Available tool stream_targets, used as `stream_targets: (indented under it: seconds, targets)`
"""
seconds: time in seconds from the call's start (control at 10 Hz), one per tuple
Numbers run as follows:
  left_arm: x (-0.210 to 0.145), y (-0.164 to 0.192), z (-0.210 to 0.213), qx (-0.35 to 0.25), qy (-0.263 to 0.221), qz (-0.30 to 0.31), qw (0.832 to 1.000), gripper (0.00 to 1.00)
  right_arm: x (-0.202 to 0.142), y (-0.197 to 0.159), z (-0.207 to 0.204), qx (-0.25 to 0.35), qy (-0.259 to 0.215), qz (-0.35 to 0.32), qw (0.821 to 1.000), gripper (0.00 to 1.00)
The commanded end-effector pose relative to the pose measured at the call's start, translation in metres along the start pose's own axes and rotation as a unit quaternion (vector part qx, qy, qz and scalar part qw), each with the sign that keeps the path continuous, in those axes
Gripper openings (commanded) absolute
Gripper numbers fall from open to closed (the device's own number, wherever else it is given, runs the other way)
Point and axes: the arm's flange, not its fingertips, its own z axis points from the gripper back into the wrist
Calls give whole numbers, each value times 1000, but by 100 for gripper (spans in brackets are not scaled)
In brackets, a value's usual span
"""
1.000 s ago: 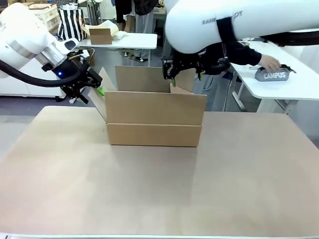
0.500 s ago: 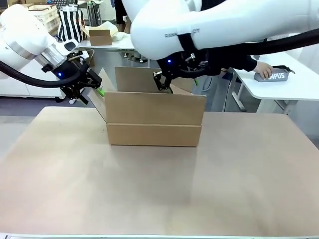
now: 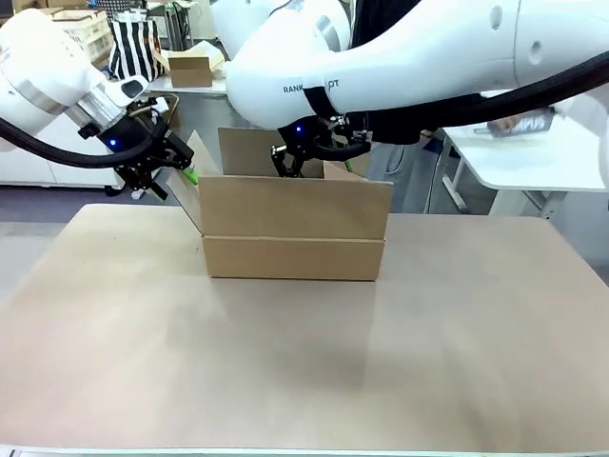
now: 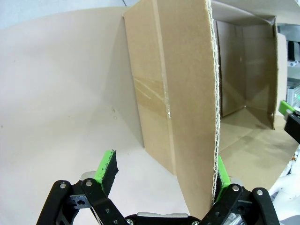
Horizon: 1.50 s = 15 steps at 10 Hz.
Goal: Pack the gift set into the box.
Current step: Place both hands on the side flaps of the Package Box and spread them outward.
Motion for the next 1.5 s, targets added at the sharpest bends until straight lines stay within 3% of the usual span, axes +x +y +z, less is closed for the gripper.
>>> stream_targets:
  seconds: [0.0, 0.5, 1.4]
  targets:
    - [-2, -2, 2, 7, 0, 5, 1000, 100, 15, 5, -11, -2, 0, -12, 1000, 100]
    - [-2, -2, 2, 7, 0, 5, 1000, 100, 21, 15, -48, -12, -19, -22, 999, 100]
    - [-2, -2, 2, 7, 0, 5, 1000, 100, 20, 7, -94, -45, -2, -22, 999, 100]
